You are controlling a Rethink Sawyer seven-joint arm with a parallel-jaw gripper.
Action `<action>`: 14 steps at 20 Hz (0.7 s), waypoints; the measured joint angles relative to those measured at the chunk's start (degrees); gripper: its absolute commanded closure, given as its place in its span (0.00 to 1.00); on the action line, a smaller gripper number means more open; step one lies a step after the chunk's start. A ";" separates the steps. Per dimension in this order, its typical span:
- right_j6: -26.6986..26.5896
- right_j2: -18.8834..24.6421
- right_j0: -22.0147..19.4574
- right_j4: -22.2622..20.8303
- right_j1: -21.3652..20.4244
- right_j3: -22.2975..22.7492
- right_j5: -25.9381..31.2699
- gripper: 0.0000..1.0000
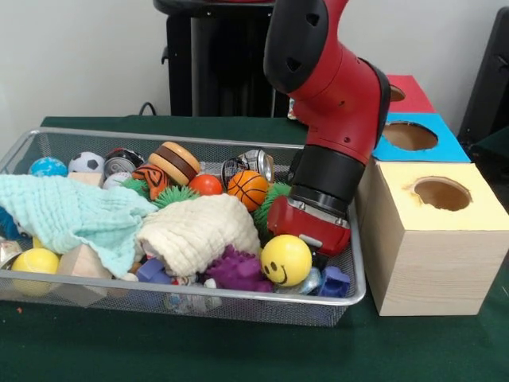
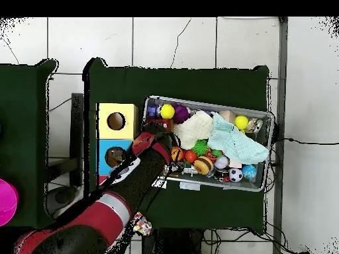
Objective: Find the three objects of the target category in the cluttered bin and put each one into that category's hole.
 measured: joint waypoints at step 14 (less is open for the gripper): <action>0.02 -1.24 -0.01 13.47 7.82 11.07 -43.96 0.00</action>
